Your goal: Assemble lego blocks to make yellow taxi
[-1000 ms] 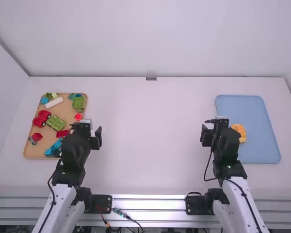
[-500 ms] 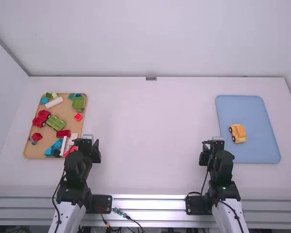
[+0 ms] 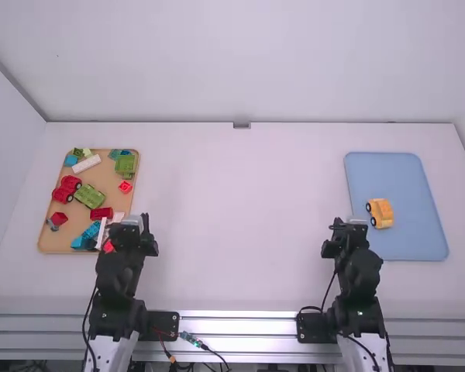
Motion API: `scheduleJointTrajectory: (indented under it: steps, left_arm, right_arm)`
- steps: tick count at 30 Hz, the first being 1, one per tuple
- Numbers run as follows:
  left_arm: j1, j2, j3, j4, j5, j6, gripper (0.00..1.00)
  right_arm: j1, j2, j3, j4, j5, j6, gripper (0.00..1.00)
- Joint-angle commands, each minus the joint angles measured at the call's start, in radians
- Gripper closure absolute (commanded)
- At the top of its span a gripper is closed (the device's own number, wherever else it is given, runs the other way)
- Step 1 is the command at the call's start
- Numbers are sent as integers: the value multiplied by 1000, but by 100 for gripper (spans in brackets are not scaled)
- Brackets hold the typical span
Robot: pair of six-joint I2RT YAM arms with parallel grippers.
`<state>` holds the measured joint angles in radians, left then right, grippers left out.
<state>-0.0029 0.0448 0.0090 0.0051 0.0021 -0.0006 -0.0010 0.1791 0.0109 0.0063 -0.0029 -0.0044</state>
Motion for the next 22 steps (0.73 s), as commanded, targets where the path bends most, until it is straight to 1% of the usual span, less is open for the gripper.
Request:
scheduleJointTrajectory:
  steps: [1,6,13,22]
  left_arm:
    - [3,-33,-9,-5,-2,1,96]
    - [3,-45,-9,-5,-2,1,100]
    - [3,-45,-9,-5,-2,1,100]
    - [3,-45,-9,-5,-2,1,100]
  right_arm:
    - [1,-37,-11,-6,3,4,99]
    - [1,-94,-11,-6,3,4,100]
    - [1,-173,-11,-6,3,4,100]
    - [1,-179,-11,-6,3,4,100]
